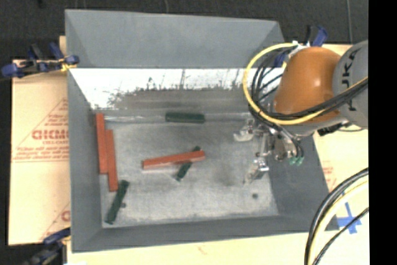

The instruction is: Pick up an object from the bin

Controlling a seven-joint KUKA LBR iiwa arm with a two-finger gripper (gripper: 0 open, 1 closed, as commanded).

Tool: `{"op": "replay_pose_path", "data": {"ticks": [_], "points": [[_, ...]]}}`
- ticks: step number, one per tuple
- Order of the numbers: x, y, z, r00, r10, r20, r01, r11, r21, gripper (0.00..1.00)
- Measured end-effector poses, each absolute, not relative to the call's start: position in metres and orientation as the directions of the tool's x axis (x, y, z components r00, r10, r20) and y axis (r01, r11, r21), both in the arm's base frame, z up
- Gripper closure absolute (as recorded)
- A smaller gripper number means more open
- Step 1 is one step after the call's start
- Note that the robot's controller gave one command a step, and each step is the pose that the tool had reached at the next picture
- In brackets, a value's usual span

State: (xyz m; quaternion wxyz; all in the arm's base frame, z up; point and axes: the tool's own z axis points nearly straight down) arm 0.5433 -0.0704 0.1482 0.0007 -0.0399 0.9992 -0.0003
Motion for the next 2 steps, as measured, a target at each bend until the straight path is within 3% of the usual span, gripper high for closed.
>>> {"op": "replay_pose_path", "data": {"ticks": [1,2], "points": [[0.5537,0.0164,0.0795,-0.995,-0.099,0.004,-0.099,0.995,0.0,1.0],[0.5537,0.0165,0.0795,-0.995,-0.1,0.003,-0.1,0.995,0.0,1.0]]}}
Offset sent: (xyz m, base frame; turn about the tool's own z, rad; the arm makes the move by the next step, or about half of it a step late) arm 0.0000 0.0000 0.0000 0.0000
